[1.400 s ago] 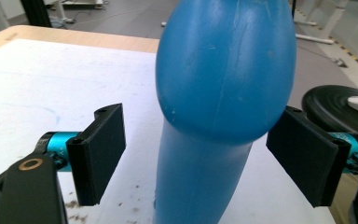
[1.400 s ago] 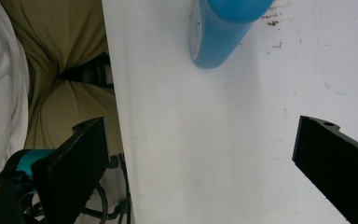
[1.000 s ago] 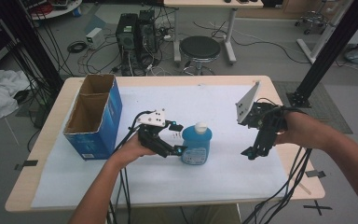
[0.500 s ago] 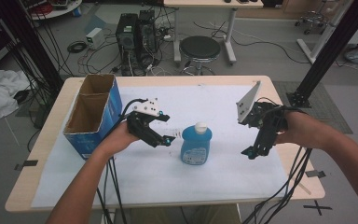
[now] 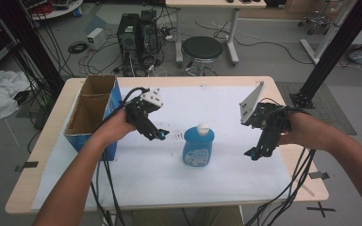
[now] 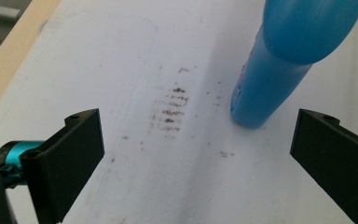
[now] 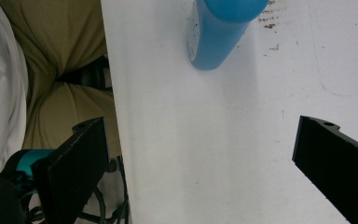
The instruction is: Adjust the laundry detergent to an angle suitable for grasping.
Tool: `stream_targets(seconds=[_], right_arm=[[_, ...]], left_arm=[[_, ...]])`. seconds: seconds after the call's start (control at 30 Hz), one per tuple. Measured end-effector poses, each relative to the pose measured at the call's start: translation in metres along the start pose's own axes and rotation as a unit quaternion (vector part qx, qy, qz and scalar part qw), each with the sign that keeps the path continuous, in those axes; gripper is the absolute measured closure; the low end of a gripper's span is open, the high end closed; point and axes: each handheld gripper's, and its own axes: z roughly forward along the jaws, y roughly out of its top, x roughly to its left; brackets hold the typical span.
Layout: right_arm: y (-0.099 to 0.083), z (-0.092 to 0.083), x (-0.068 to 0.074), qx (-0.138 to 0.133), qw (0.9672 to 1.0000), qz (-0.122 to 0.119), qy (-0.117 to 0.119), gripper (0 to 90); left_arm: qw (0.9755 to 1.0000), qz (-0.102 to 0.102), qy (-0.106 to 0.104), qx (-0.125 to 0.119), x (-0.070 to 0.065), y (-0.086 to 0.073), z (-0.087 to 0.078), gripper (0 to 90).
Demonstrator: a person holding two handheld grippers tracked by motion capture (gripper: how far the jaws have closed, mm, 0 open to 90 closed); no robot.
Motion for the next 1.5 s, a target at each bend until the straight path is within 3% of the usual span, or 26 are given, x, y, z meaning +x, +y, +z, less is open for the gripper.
stream_targets(seconds=[0.17,0.33,0.4,0.47,0.53,0.6,0.87,1.07,1.13,1.27,1.4,1.5], right_arm=[[0.000,0.000,0.000,-0.001,1.0000,0.002,-0.001,2.9],[-0.001,0.000,-0.002,-0.001,1.0000,0.005,-0.003,2.9],[-0.001,0.000,-0.003,-0.002,1.0000,0.004,-0.002,2.9],[-0.001,0.000,-0.004,-0.005,1.0000,0.003,-0.003,2.9],[-0.001,0.000,-0.005,-0.005,1.0000,0.005,-0.004,2.9],[-0.001,0.000,-0.005,-0.007,1.0000,0.004,-0.004,2.9],[0.001,0.001,-0.008,-0.007,1.0000,0.004,-0.002,2.9],[0.002,0.002,-0.008,-0.006,1.0000,0.004,-0.002,2.9],[0.002,0.002,-0.008,-0.006,1.0000,0.004,-0.001,2.9],[0.002,0.002,-0.009,-0.006,1.0000,0.004,0.001,2.9],[0.002,0.002,-0.010,-0.006,1.0000,0.005,0.001,2.9],[0.003,0.003,-0.010,-0.006,1.0000,0.004,0.001,2.9]], left_arm=[[0.9993,-0.001,0.004,0.037,0.005,0.005,-0.005,2.8],[0.9931,-0.007,0.012,0.116,0.012,0.015,-0.007,2.9],[0.9915,-0.013,0.007,0.130,0.017,0.021,-0.009,2.9],[0.9902,-0.023,0.019,0.136,0.022,0.027,-0.014,2.8],[0.9887,-0.032,0.011,0.146,0.027,0.032,-0.018,2.9],[0.9869,-0.020,0.018,0.159,0.033,0.039,-0.023,2.9],[0.9863,0.024,0.021,0.162,0.049,0.051,-0.029,2.9],[0.9863,0.024,0.009,0.163,0.055,0.052,-0.022,2.9],[0.9875,0.028,0.002,0.155,0.056,0.053,-0.020,2.9],[0.9884,0.040,-0.008,0.146,0.056,0.054,-0.017,2.9],[0.9880,0.047,-0.017,0.146,0.057,0.055,-0.014,2.9],[0.9873,0.065,-0.017,0.144,0.056,0.055,-0.012,2.9]])
